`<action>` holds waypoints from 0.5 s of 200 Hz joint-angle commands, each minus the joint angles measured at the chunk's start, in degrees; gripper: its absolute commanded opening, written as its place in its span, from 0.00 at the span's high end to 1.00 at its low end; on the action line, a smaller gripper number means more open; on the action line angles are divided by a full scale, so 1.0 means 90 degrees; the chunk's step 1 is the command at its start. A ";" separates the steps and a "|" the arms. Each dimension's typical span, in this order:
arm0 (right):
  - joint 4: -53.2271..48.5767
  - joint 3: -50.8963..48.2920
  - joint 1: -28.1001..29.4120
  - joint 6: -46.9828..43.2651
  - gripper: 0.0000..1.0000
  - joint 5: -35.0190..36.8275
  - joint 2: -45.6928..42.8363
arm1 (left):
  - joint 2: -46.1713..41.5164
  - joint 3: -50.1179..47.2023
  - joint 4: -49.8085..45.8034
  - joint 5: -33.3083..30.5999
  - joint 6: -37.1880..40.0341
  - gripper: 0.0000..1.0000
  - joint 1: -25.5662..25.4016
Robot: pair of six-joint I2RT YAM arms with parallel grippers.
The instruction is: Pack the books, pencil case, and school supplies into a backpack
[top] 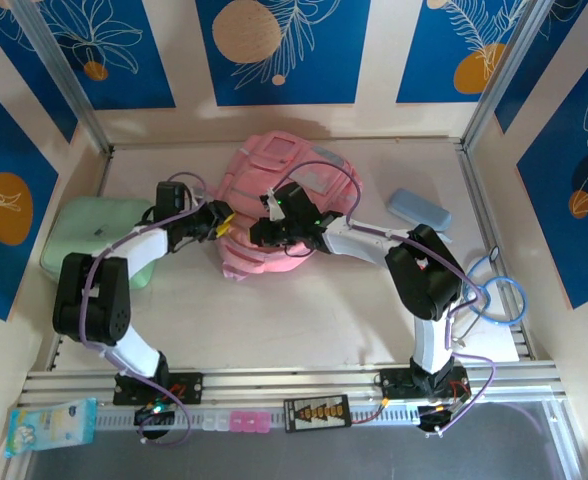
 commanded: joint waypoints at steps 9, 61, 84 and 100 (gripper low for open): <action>0.0106 0.0319 0.0208 -0.0312 1.00 -0.0496 0.0027 | 0.0193 -0.0110 0.0249 -0.0040 -0.0264 0.61 -0.0203; -0.0031 0.0335 0.0288 -0.0500 1.00 -0.0450 0.0002 | 0.0486 -0.0011 0.0403 -0.0069 -0.0328 0.72 -0.0398; -0.0167 0.0214 0.0297 -0.0595 1.00 -0.0213 -0.0101 | 0.0418 0.0039 0.0302 -0.0205 -0.0245 0.84 -0.0399; -0.0265 0.0057 0.0288 -0.0630 1.00 0.0072 -0.0227 | 0.0308 0.0113 0.0085 -0.0329 -0.0084 0.92 -0.0398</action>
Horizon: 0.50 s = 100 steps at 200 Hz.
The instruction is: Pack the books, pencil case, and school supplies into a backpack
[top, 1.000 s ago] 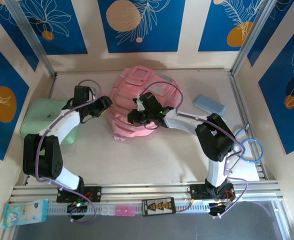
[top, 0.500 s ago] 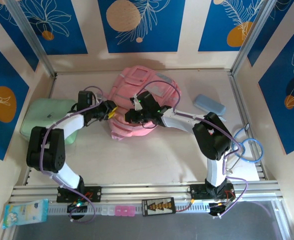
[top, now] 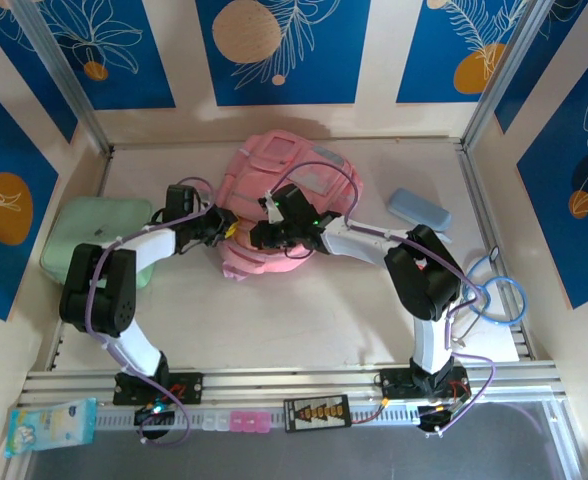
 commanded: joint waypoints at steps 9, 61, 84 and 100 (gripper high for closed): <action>-0.0015 -0.0110 0.0188 -0.0322 1.00 0.0018 -0.0332 | -0.0144 0.0187 -0.0279 -0.0224 0.0351 0.96 -0.0148; -0.0440 -0.0976 0.0008 -0.0527 1.00 0.0961 -0.1031 | -0.0462 0.0477 -0.0800 -0.0459 0.0731 1.00 -0.0060; -0.0666 -0.1422 -0.0073 -0.0566 1.00 0.1436 -0.1383 | -0.0549 0.0571 -0.0971 -0.0525 0.0928 1.00 0.0044; -0.0792 -0.1706 -0.0126 -0.0576 1.00 0.1748 -0.1644 | -0.0555 0.0644 -0.1236 -0.0685 0.1140 1.00 0.0114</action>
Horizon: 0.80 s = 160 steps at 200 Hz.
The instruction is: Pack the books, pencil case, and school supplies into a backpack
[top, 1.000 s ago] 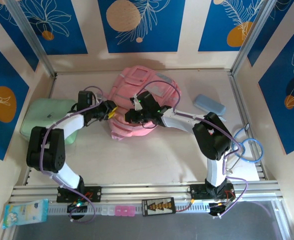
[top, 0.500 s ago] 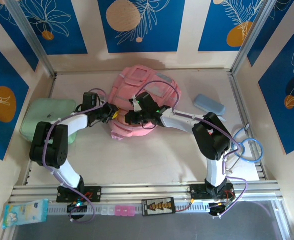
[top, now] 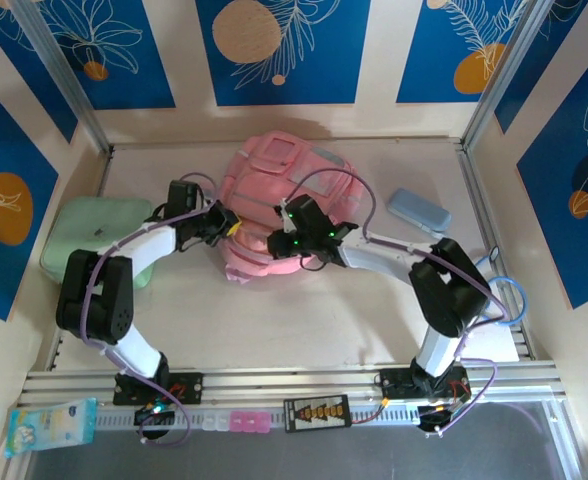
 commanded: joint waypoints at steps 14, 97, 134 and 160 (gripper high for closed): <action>-0.0716 -0.0611 -0.0139 -0.0179 1.00 0.0883 -0.0642 | -0.0230 0.0292 -0.0327 -0.0418 0.0627 1.00 0.0263; -0.1046 -0.0553 -0.0801 -0.1897 1.00 0.0319 -0.0842 | -0.0169 0.0460 -0.0878 -0.0199 0.1367 1.00 0.0413; -0.2124 0.0420 -0.1333 -0.2922 1.00 0.0487 -0.0358 | 0.0054 0.1066 -0.2730 -0.0962 0.3236 1.00 0.0414; -0.2317 0.0701 -0.1633 -0.3030 1.00 0.0657 -0.0173 | 0.0109 0.1183 -0.3109 -0.1073 0.3851 1.00 0.0410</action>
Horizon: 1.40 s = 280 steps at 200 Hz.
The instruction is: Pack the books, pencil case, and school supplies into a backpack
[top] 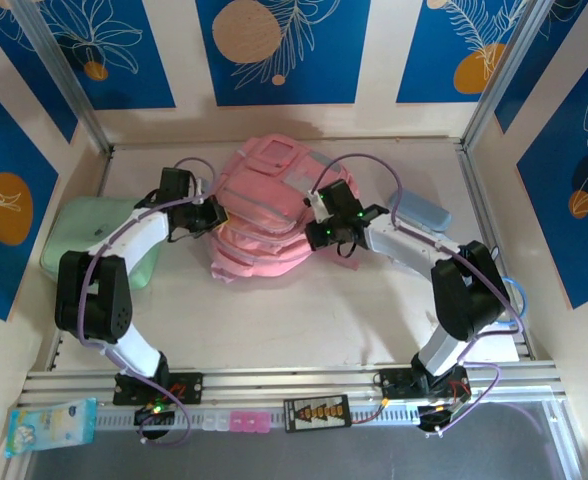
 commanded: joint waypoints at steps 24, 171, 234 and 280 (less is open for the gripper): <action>-0.0697 0.0621 -0.0631 -0.0362 1.00 0.0515 0.0339 | 0.0235 0.0297 -0.1272 -0.0195 0.1492 1.00 0.0148; -0.1434 0.1485 -0.1115 0.1326 0.75 0.0387 0.0187 | 0.0279 0.0105 -0.0250 0.1089 0.0457 1.00 0.0155; 0.0475 0.0456 -0.0551 0.1330 0.27 -0.1685 -0.0128 | 0.0066 -0.0383 0.1146 0.1513 -0.0849 1.00 0.0150; 0.0801 0.0947 -0.0409 0.1644 0.23 -0.1681 0.0631 | 0.0140 -0.0428 0.1232 0.1562 -0.0989 1.00 0.0145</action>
